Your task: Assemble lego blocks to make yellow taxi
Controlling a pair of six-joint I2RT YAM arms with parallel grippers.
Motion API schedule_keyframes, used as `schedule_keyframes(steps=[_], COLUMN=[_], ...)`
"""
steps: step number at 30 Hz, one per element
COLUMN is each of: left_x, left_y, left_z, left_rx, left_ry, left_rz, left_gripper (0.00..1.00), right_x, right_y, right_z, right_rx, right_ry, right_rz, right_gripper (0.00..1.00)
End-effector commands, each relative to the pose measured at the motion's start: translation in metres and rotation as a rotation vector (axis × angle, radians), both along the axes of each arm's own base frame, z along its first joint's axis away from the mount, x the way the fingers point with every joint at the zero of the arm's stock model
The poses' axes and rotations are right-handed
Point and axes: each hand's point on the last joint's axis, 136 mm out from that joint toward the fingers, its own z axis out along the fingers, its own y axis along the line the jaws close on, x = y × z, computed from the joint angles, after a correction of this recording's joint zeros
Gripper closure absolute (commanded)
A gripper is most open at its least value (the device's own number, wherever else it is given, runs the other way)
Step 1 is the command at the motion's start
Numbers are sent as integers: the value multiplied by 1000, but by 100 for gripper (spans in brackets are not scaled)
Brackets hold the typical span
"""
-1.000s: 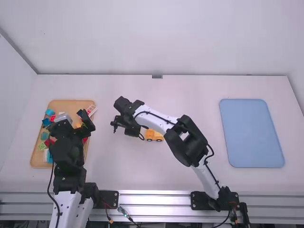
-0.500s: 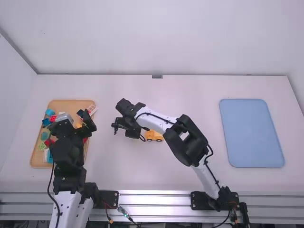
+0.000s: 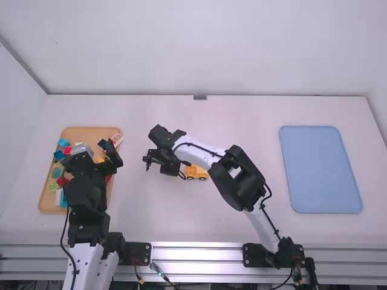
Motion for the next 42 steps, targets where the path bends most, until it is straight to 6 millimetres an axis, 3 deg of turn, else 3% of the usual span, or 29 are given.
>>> schedule_keyframes(steps=[1,8,10,11,12,13,18,21,22,25,28,30,32,37,40,42], left_x=[0,0,0,-1,-1,-1,-2,3,6,8,17,22,29,52,67,63], left_y=[-2,-2,0,1,2,1,4,-13,-27,-49,-70,-83,-102,-131,-148,-161], left_z=[-2,-1,-1,0,0,1,3,-2,2,9,6,1,-4,-20,-46,-61], left_rx=[4,4,4,5,5,6,-64,-83,24,116,213,232,257,308,370,430], left_ry=[1,0,-2,-5,-6,-12,-40,-20,-12,-28,-17,-2,25,92,159,159], left_rz=[-10,-12,-5,1,7,8,24,-74,-167,-300,-443,-531,-663,-912,-1134,-1291], left_gripper=[1,1,1,1,1,1,1,1,1,1,1,1,1,1,1,1], right_x=[-3,-3,-2,-1,1,3,20,30,33,40,46,52,62,72,70,65], right_y=[-5,-6,-5,-3,-2,0,2,4,6,2,-13,-28,-49,-80,-102,-111], right_z=[-8,-8,-8,-7,-6,-5,22,50,65,96,133,145,153,156,153,151], right_rx=[-14,-16,-12,-6,0,7,46,102,146,235,342,362,381,445,509,550], right_ry=[21,23,20,13,6,-3,-25,-39,-44,-43,-32,-49,-81,-149,-214,-230], right_rz=[-6,-5,-6,-5,-6,-9,-39,-53,-56,-44,-40,-70,-116,-220,-269,-269], right_gripper=[61,56,43,28,20,1,1,1,1,1,0,1,1,1,1,1])
